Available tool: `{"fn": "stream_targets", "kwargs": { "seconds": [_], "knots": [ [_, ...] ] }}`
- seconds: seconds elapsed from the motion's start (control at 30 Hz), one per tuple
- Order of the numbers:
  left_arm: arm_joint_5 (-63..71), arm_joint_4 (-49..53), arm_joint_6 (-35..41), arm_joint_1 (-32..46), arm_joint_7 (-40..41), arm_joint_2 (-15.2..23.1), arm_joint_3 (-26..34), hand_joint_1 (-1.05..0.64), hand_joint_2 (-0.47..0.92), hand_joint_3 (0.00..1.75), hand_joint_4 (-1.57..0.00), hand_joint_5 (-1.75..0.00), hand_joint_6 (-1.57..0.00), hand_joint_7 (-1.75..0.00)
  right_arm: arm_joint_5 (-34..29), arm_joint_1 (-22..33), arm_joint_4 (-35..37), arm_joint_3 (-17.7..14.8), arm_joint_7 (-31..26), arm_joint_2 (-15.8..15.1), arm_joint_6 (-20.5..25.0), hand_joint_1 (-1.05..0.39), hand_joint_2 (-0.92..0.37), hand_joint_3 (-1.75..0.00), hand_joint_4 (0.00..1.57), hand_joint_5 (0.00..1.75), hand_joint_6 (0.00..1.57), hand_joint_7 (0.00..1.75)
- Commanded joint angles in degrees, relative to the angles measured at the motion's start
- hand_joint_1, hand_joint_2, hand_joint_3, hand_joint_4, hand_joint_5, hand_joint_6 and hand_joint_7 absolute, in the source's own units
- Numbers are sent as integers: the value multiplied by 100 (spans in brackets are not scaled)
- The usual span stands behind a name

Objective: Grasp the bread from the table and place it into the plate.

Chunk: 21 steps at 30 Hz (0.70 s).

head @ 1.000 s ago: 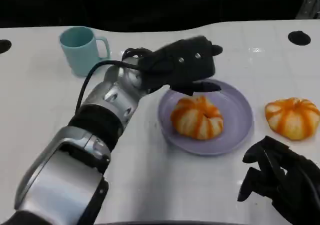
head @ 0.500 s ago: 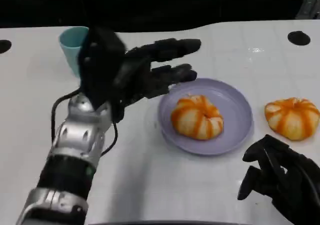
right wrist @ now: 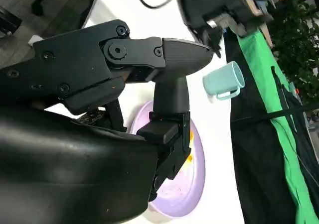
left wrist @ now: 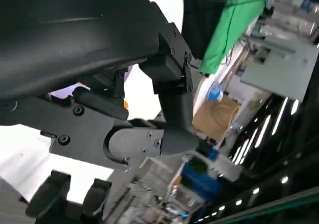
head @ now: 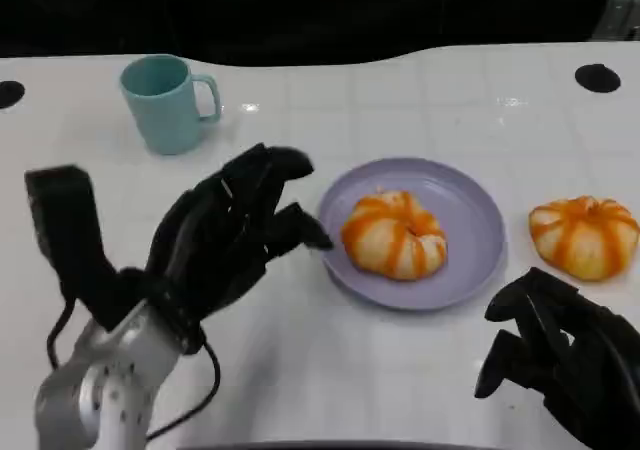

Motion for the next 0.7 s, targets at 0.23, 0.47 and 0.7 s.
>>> {"fn": "stream_targets", "kwargs": {
  "seconds": [0.23,0.47,0.7],
  "knots": [
    [-440,-1266,512,1224,850,-252,-8,-57,92,47,-80,-175,-53,-174,-3,55,-54,-35,14,-79,-42,-44,-92,-42,61,175,46,161],
    [-436,-1595,448,1897,993,-284,-187,-55,92,54,-82,-175,-56,-175,16,39,-100,-52,-40,-70,39,-44,-92,-41,61,175,47,162],
    [-374,-1549,404,1961,1119,-211,-212,-54,92,52,-84,-175,-59,-175,52,63,-137,-96,-5,-97,35,-43,-92,-41,61,175,46,161]
  ]
}}
